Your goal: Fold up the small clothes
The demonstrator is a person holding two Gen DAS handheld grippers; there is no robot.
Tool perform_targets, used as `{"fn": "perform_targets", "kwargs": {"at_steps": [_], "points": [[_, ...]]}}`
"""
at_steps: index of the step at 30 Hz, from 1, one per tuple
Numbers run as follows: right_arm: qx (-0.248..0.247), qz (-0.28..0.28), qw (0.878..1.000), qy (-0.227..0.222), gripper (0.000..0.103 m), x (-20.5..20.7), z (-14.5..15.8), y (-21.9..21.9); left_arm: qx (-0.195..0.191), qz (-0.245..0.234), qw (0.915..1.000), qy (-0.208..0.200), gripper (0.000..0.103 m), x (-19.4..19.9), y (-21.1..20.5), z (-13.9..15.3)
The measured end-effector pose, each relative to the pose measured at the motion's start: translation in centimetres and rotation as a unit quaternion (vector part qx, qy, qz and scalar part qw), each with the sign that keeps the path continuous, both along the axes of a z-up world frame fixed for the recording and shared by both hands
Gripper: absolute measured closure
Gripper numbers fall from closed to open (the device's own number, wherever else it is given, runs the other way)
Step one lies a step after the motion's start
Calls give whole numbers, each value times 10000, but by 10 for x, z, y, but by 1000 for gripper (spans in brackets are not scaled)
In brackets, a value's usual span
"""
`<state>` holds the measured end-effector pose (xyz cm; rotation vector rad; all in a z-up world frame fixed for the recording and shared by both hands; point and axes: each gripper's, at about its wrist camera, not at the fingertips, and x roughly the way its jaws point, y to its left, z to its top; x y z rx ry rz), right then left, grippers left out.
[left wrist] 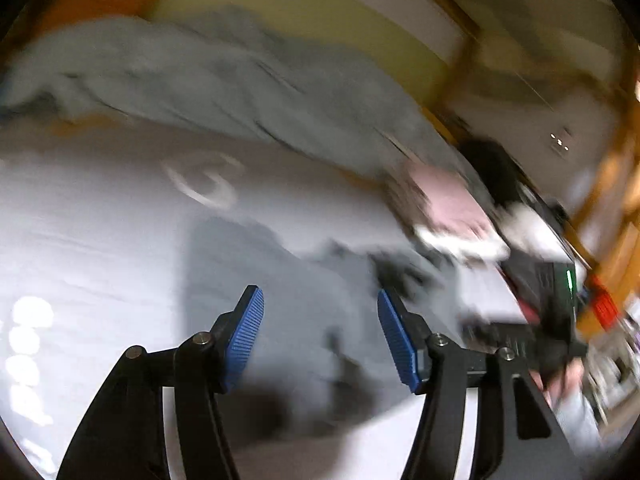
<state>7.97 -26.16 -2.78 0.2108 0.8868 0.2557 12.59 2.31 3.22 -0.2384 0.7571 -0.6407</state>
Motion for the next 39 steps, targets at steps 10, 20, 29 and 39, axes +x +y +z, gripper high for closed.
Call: {"fn": "perform_targets", "kwargs": {"at_steps": [10,20,29,39], "points": [[564,655,9961,-186,99,-5,7,9,477,-1351,9890,368,35,9,-76,-15],[542,694,9952,-439,99,-14,15,14,745,68,9908,-1126,97,-49,-54,47],[-63,629,9976,-279,99,-13,4,31,867,984,9875,-873,99,-26,-9,66],[-126,427,9984,-336,99,-10,4,23,895,1578,9833,106,74,27,19,14]]}}
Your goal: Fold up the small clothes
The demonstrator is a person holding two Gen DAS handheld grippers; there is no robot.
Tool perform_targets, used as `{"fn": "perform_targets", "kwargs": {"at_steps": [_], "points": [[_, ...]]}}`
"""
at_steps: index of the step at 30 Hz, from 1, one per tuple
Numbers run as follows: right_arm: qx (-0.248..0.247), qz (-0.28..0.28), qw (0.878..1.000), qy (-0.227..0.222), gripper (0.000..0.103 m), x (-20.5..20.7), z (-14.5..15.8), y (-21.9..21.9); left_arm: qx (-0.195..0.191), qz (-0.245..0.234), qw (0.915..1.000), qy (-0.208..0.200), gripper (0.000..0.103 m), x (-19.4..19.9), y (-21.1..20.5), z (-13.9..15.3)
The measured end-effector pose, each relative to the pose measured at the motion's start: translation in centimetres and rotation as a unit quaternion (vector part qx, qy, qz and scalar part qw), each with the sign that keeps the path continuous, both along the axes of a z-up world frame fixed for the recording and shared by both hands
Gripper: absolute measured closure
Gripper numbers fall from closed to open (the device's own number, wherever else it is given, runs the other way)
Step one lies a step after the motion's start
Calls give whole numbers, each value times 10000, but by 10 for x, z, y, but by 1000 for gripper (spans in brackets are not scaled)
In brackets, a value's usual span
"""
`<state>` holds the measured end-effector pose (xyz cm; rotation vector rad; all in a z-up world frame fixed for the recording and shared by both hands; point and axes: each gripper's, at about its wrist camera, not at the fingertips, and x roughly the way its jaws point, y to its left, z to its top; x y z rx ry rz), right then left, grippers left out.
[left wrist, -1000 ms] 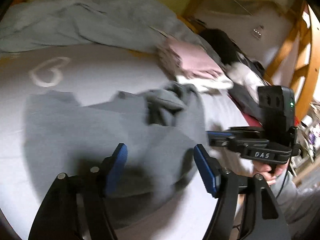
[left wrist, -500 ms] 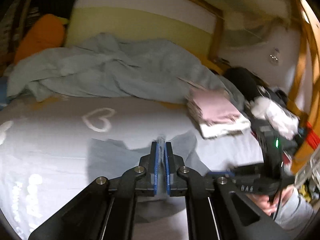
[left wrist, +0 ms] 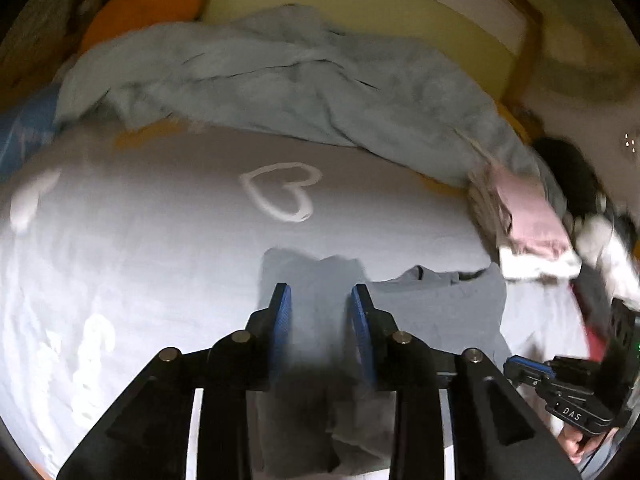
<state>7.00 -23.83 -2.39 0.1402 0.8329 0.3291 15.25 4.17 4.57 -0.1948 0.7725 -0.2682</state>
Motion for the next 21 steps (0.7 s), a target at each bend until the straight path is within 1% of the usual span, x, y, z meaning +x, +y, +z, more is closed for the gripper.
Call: {"fn": "perform_targets", "kwargs": {"at_steps": [2,3,5,6,7,8,9,10,11,12,14,15,16,17,18,19,20,21], "points": [[46,11,10000,-40,99,0,3,-1,-195,-73,9997,96,74,-14,11,-8],[87,23,9999,-62,99,-1,5,-2,-365,-150,9991,159,74,-22,16,-12],[114,50,9999,-103,99,-3,8,-1,-821,-453,9950,332,72,-33,21,-18],[115,72,9998,-133,99,-4,9,0,-1046,-607,9916,463,68,-36,22,-21],[101,87,9998,-155,99,-5,9,2,-1207,-706,9884,597,60,-37,22,-23],[83,98,9998,-162,99,-6,10,3,-1311,-774,9859,693,57,-37,20,-25],[79,112,9998,-161,99,-6,10,5,-1336,-826,9844,795,48,-35,18,-27],[77,124,9998,-157,99,-6,11,6,-1249,-796,9851,875,43,-33,16,-30],[71,125,9998,-156,99,-6,11,7,-1090,-677,9871,955,43,-29,14,-33],[69,130,9998,-166,99,-7,12,8,-1060,-624,9871,1026,43,-26,14,-36],[93,164,9996,-220,99,-9,15,8,-1401,-617,9790,1347,43,-19,18,-47],[109,180,9995,-247,99,-10,15,7,-1575,-617,9750,1442,45,-17,20,-50],[136,197,9993,-282,99,-11,17,7,-1638,-626,9736,1463,47,-16,21,-52],[199,243,9990,-308,99,-12,18,7,-1629,-662,9740,1429,71,-15,21,-51],[257,311,9987,-300,99,-13,19,7,-1599,-802,9731,1454,99,-13,18,-50],[328,396,9983,-270,99,-13,18,8,-1624,-910,9714,1474,101,-12,19,-48],[421,500,9976,-216,99,-13,18,9,-1643,-890,9736,1313,101,-12,20,-40],[541,653,9963,-114,99,-13,16,11,-1620,-892,9771,1052,101,-14,21,-27]]}}
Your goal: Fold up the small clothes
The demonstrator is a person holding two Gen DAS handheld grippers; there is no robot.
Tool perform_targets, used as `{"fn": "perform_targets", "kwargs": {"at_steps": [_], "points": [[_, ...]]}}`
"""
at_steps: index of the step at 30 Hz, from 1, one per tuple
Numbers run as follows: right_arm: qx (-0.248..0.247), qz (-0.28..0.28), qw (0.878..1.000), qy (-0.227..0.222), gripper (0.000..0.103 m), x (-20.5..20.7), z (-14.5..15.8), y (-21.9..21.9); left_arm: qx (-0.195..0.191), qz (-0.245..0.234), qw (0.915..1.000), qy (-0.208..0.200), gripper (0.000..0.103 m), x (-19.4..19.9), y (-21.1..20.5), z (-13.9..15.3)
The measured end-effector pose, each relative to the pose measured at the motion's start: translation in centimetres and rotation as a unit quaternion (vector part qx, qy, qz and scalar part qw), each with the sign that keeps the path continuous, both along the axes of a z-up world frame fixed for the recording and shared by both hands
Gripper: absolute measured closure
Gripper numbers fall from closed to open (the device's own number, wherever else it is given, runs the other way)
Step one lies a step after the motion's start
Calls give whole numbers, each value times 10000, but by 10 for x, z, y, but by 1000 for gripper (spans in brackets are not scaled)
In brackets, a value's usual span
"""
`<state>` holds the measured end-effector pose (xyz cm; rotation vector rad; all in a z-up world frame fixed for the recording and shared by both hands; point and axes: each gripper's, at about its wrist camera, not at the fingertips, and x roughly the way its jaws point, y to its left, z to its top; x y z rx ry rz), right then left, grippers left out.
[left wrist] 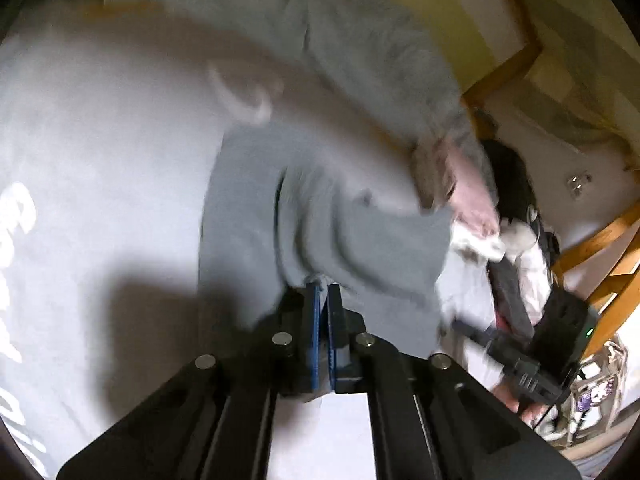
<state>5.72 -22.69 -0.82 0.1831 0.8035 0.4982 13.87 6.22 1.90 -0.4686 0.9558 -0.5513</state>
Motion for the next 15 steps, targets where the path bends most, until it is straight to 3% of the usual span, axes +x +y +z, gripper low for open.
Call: {"fn": "perform_targets", "kwargs": {"at_steps": [3,4,7,10,12,15], "points": [[248,661,9970,304,98,-1,-7,17,-137,-149,9987,-457,101,-3,-6,34],[156,644,9975,252,98,-2,-8,26,-90,-209,9978,-619,101,-4,-11,47],[103,441,9988,186,98,7,-8,46,12,-340,9934,-1099,101,-10,-27,80],[305,437,9969,579,98,33,-14,57,-21,-539,9852,-1629,101,-23,-40,111],[471,252,9960,715,98,49,-18,55,62,-642,9817,-1794,101,-25,-47,122],[899,-266,9944,495,98,65,-13,44,249,-691,9794,-1880,101,-27,-52,123]]}}
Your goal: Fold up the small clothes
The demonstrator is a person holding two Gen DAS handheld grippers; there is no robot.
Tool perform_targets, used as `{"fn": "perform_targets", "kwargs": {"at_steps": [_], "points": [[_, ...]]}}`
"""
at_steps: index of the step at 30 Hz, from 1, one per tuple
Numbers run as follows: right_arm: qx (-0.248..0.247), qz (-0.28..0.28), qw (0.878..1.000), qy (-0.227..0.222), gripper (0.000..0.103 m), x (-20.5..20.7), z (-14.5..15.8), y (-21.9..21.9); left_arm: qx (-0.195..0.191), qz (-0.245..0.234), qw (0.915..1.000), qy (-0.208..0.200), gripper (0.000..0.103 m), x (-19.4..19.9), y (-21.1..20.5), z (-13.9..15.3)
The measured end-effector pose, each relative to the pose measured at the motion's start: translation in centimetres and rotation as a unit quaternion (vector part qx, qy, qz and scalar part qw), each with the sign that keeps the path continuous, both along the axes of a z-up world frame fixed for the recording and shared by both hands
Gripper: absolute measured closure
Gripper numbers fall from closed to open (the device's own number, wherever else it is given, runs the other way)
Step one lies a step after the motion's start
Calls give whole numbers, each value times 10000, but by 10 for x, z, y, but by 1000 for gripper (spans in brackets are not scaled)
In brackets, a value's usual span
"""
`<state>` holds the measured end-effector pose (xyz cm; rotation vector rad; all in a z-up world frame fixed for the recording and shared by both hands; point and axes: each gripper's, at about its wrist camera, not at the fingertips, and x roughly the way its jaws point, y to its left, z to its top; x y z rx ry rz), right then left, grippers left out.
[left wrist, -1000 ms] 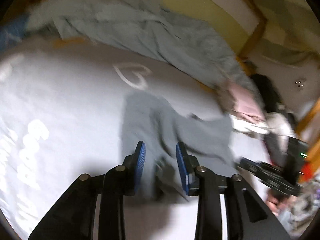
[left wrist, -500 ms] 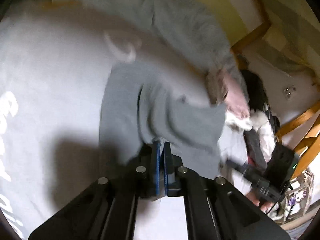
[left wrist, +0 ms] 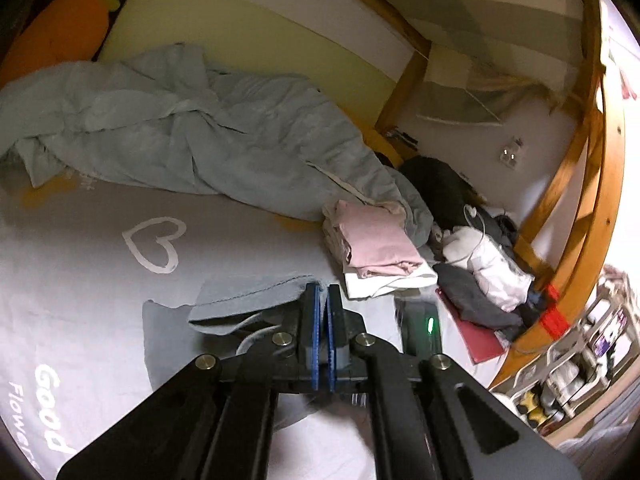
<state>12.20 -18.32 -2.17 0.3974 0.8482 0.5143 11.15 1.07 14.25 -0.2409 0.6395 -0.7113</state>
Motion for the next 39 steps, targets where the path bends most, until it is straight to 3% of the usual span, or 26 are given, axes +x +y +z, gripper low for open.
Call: {"fn": "perform_targets", "kwargs": {"at_steps": [3,8,13,16,17,18,19,20,23,26,28,31,33,35,36,38,39], "points": [[412,-414,9981,-189,98,11,5,-12,154,96,9998,71,101,1,7,-15],[419,-1044,9925,-487,98,14,2,-20,163,59,9975,679,101,11,25,-65],[-377,-879,9929,-707,98,5,0,2,237,205,9922,1208,100,9,40,-115],[-393,-681,9953,-562,98,-2,-10,2,295,218,9891,1425,100,1,43,-131],[-347,-696,9954,-558,98,-9,-14,0,271,217,9896,1394,93,-5,45,-132],[-328,-720,9951,-587,98,-11,-15,-1,202,165,9903,1367,76,-10,46,-132],[-305,-740,9948,-637,98,-14,-16,-4,64,84,9911,1326,44,-16,48,-133],[-304,-760,9943,-680,98,-18,-17,-5,-63,88,9919,1269,34,-22,49,-133],[-443,-646,9949,-634,98,-21,-19,-1,-433,-20,9910,1265,31,-35,51,-134],[-590,-540,9949,-614,97,-28,-19,1,-734,35,9851,1556,30,-38,52,-141],[-573,-516,9950,-635,83,-35,-20,-3,-843,-37,9815,1718,31,-39,48,-147],[-411,-464,9961,-631,81,-37,-19,-6,-799,-272,9810,1745,31,-44,32,-148],[-236,-386,9972,-600,81,-34,-17,-6,-1101,-313,9764,1831,31,-46,27,-151],[13,-342,9978,-575,81,-32,-14,-8,-1619,0,9664,1997,30,-42,31,-155],[179,-348,9975,-584,81,-32,-12,-11,-1914,181,9571,2167,30,-37,35,-159],[230,-390,9969,-637,81,-33,-9,-16,-2797,321,9281,2437,30,-24,44,-167],[175,-399,9968,-668,81,-34,-8,-17,-2997,415,9202,2485,31,-18,47,-168]]}}
